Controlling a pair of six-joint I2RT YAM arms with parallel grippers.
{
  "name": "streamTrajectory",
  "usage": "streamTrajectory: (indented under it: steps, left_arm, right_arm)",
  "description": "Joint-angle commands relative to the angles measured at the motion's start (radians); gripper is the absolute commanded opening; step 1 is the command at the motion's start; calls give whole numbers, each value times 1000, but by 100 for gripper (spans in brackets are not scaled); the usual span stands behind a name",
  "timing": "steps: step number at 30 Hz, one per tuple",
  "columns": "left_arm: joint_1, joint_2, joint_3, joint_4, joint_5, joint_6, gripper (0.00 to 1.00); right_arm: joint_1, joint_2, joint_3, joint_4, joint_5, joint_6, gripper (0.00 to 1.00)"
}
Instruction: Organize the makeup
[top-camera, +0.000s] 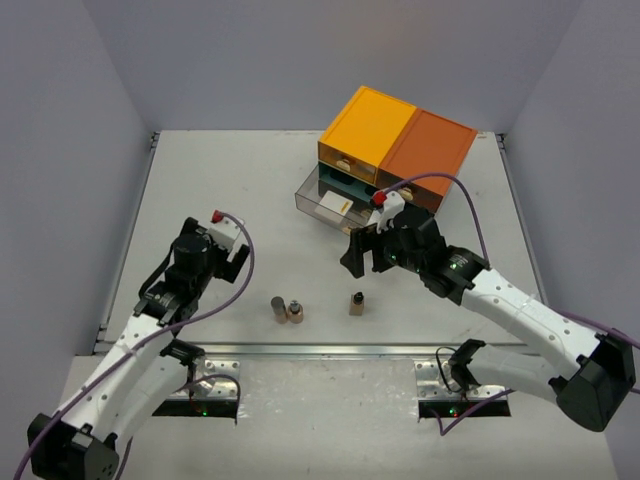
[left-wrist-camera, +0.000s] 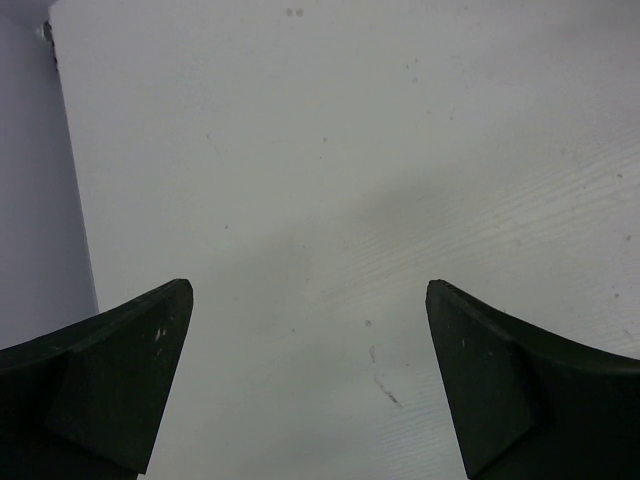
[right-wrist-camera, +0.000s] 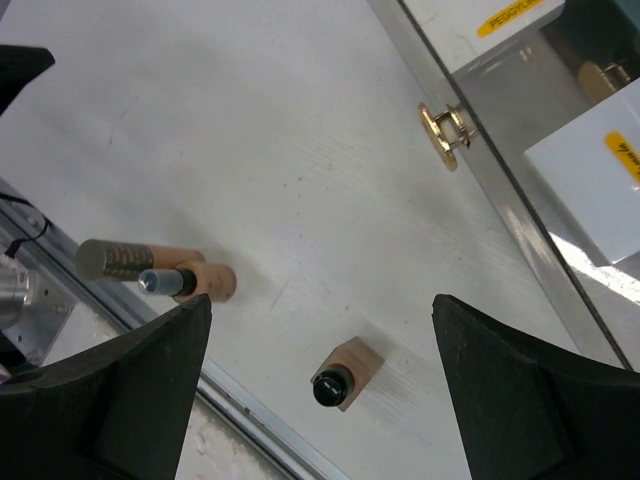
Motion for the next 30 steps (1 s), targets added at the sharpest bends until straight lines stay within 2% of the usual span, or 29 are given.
streamTrajectory:
  steps: [1,5,12,19,30]
  left_arm:
    - [65,-90,-26,60,102,-16,100]
    - [118,-114,-42,55,153,-21,100]
    - [137,-33,-50,78,161,-27,100]
    - [139,-59,-78,68,209,-23,100]
    - [161,-72,-78,51,243,-13,100]
  right_arm:
    - [2,-45,-43,81,-87,5,90]
    - [2,-46,-84,135,-89,27,88]
    - [5,-1,-118,212,68,107,80]
    - [6,48,-147,330,214,137,79]
    - [4,275,-42,413,336,140,78]
